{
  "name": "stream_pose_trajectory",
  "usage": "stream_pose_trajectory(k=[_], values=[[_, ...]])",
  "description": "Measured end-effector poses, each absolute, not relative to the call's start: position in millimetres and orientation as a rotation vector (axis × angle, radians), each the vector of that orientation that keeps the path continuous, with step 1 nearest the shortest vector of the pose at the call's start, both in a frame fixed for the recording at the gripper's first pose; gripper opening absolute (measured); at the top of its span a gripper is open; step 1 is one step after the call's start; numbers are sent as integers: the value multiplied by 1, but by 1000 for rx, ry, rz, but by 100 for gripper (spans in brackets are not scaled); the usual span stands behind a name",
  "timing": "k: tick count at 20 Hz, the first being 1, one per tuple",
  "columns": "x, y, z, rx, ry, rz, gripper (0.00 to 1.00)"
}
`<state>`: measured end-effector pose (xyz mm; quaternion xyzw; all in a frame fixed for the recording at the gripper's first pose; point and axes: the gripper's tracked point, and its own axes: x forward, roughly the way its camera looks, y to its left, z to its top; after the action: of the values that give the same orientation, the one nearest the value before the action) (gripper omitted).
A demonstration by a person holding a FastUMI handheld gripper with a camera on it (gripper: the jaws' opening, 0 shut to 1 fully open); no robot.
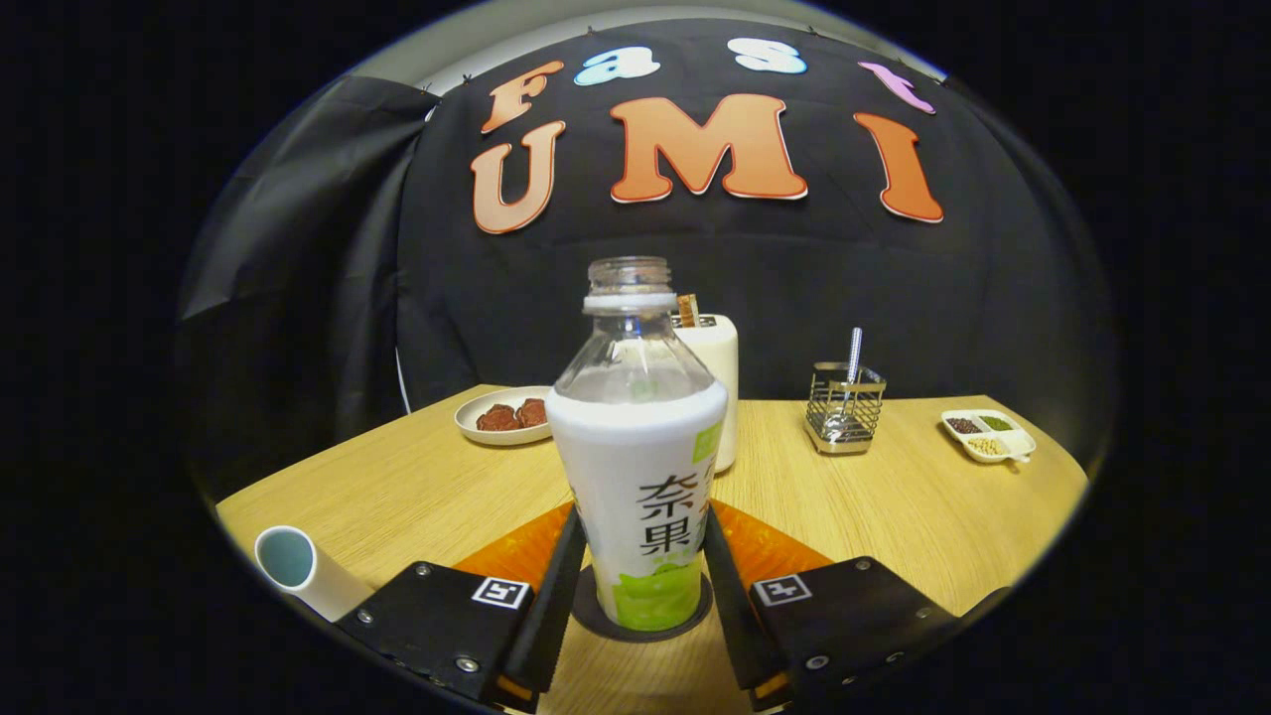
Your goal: Take the bottle from table, then pour the juice into the cup, finally place the bottle on the coaster
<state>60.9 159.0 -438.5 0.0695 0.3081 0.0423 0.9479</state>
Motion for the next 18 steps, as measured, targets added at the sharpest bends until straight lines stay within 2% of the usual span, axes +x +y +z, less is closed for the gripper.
stream_pose_trajectory(k=[3,7,13,18], values=[[53,159,-430,143,643,80,84],[47,150,-397,85,572,75,94],[17,133,-300,47,461,41,97],[-42,121,-229,49,359,41,97]])
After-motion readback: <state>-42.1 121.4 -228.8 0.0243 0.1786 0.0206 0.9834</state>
